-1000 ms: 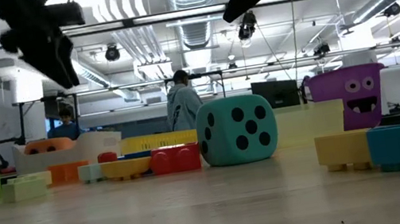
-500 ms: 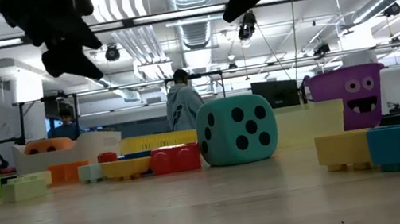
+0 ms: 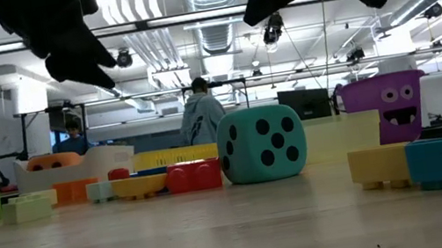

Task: Pick & Place Toys
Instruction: Put the blue game piece into the yellow bin

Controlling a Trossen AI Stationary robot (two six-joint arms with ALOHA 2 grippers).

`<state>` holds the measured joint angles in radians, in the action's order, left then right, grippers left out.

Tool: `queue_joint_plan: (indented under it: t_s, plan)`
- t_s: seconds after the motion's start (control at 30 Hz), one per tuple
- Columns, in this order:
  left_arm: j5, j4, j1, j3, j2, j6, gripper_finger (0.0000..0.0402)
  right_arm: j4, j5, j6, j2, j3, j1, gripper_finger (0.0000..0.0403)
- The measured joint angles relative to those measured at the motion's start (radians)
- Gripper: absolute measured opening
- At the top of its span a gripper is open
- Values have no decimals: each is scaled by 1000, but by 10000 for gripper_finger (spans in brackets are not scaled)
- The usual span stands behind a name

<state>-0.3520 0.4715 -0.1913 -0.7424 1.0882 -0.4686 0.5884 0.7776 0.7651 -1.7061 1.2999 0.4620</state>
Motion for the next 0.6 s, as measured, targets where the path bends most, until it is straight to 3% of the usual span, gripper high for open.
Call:
queue_joint_plan:
  t_s: [0.13, 0.23, 0.33, 0.43, 0.6]
  plan:
    - [-30, -23, -1, 34, 0, 0, 358, -15, -7, 317, 0, 0, -3, 9]
    - [-52, -24, 3, 38, 0, 0, 358, -38, -79, 533, 0, 0, -11, 9]
    - [-53, -27, 3, 39, 0, 0, 358, -53, -103, 568, 0, 0, -11, 9]
    - [-52, -26, 2, 41, 0, 0, 358, -53, -149, 344, 0, 0, -11, 9]
    - [-52, -33, 2, 35, 0, 0, 358, -71, -181, -465, -2, 0, -11, 9]
